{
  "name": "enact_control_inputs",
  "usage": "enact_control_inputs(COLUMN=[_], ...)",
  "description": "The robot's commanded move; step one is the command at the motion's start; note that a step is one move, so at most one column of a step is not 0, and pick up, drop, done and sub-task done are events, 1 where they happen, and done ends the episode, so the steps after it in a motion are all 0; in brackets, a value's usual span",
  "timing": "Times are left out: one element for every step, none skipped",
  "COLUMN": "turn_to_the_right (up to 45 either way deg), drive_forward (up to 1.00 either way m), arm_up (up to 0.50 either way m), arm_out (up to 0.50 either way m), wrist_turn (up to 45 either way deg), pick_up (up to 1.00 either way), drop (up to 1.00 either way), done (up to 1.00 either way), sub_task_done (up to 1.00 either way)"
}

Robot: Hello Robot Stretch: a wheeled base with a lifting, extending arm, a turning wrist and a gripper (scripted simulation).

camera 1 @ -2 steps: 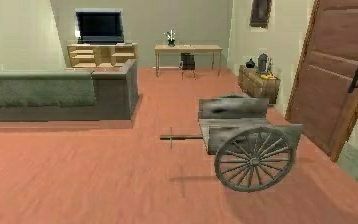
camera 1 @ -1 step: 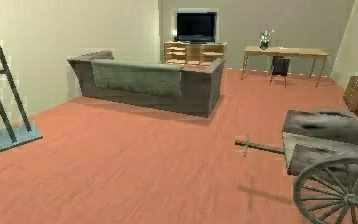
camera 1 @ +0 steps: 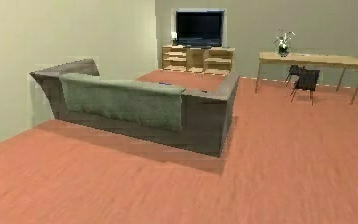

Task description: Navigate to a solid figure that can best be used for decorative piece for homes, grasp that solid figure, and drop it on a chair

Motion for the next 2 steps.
enact_control_inputs(turn_to_the_right=[-6.0,0.0], drive_forward=[0.00,0.65], arm_up=[0.00,0.00], arm_out=[0.00,0.00], wrist_turn=[0.0,0.0], pick_up=[0.00,0.00], drop=[0.00,0.00], done=[0.00,0.00], sub_task_done=[0.00,0.00])
